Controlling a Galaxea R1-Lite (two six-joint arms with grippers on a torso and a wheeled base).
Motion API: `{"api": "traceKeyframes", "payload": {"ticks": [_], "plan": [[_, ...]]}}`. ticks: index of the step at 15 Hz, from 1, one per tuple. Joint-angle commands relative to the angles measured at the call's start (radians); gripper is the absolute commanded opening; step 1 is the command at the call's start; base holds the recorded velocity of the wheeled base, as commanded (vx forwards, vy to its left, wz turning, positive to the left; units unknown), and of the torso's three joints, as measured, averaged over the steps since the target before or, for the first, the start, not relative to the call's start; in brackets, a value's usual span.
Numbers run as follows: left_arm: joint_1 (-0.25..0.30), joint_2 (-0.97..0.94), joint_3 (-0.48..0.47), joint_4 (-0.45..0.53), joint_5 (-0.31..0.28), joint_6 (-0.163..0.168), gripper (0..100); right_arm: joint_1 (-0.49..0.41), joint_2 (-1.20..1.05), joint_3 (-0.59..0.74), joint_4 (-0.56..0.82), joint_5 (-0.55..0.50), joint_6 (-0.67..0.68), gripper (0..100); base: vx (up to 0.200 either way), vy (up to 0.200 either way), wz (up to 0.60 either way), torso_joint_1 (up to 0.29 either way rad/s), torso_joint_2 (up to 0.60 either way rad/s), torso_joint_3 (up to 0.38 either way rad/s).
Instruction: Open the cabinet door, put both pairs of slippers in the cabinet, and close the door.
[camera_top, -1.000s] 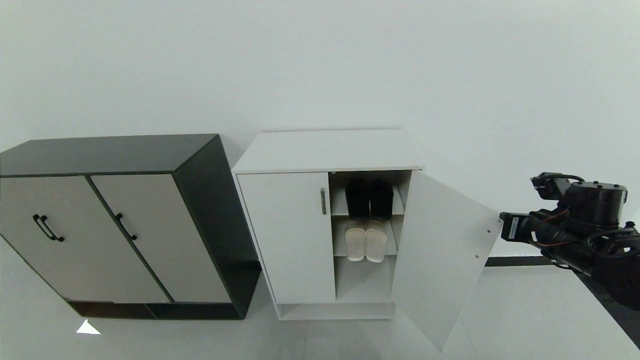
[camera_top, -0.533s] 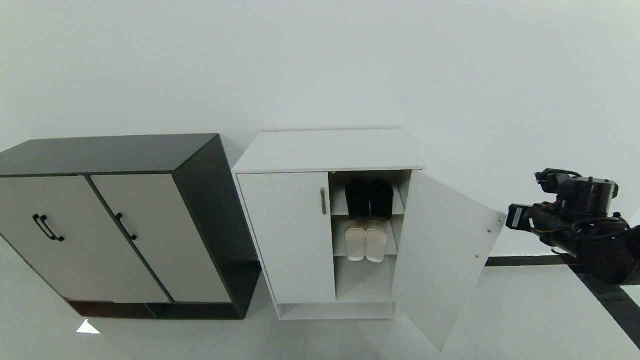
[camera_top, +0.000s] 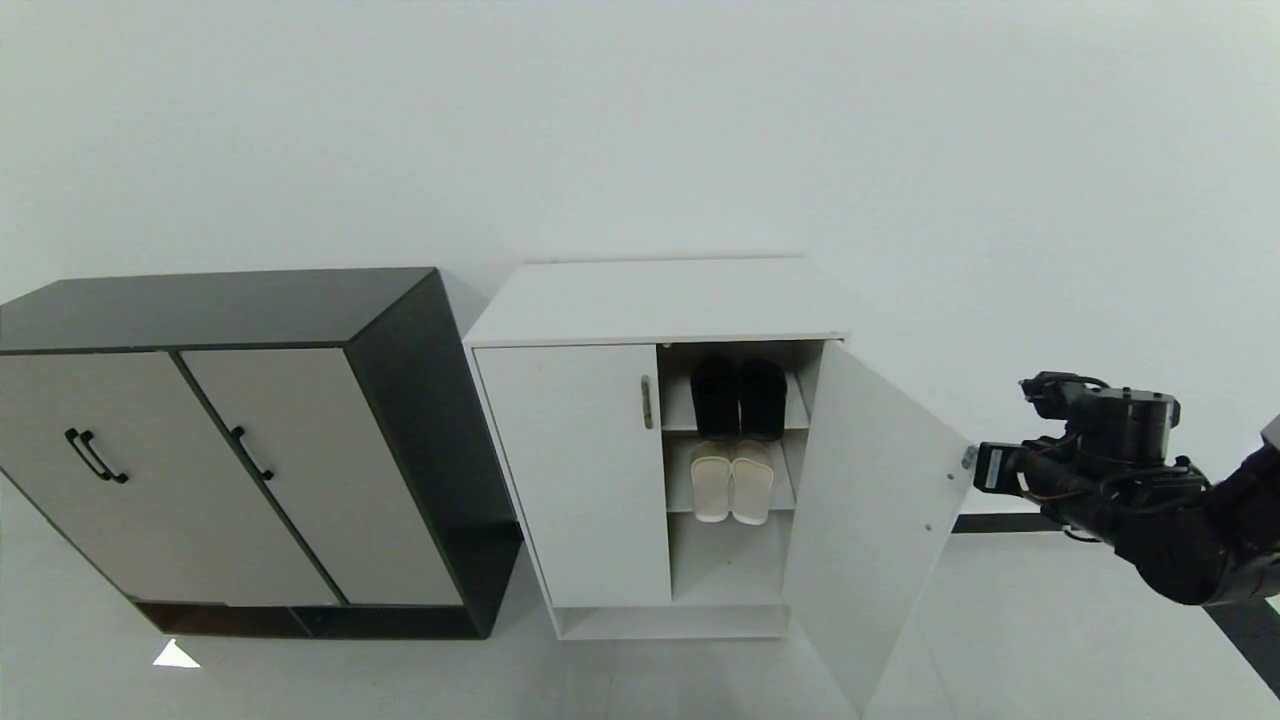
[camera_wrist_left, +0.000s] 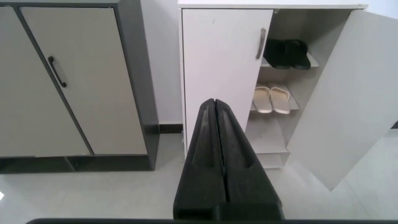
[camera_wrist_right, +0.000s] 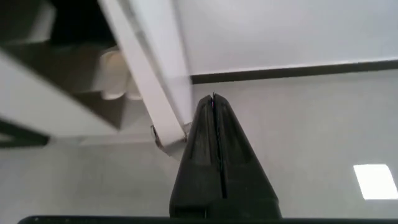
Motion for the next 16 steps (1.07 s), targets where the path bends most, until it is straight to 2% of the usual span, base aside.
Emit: {"api": "traceKeyframes", "payload": {"ticks": [1,4,7,9,14,16], "plan": [[0.000,0.001,0.000,0.000,0.000,0.000,0,0.125,-0.061,0.096,-0.042,-0.001,0.001,0,0.000,0.000,0.00,0.000,0.00,0.000],[0.000,0.001,0.000,0.000,0.000,0.000,0,0.329,-0.113,0.197,-0.094,-0.017,0.012,0,0.000,0.000,0.00,0.000,0.00,0.000],[0.000,0.001,0.000,0.000,0.000,0.000,0,0.472,-0.115,0.240,-0.173,-0.073,0.033,0,0.000,0.000,0.00,0.000,0.00,0.000],[0.000,0.001,0.000,0.000,0.000,0.000,0,0.504,-0.115,0.252,-0.199,-0.074,0.047,0,0.000,0.000,0.00,0.000,0.00,0.000],[0.000,0.001,0.000,0.000,0.000,0.000,0,0.513,-0.090,0.286,-0.228,-0.071,0.052,0,0.000,0.000,0.00,0.000,0.00,0.000],[0.000,0.001,0.000,0.000,0.000,0.000,0,0.562,-0.072,0.317,-0.292,-0.076,0.047,0,0.000,0.000,0.00,0.000,0.00,0.000]]}}
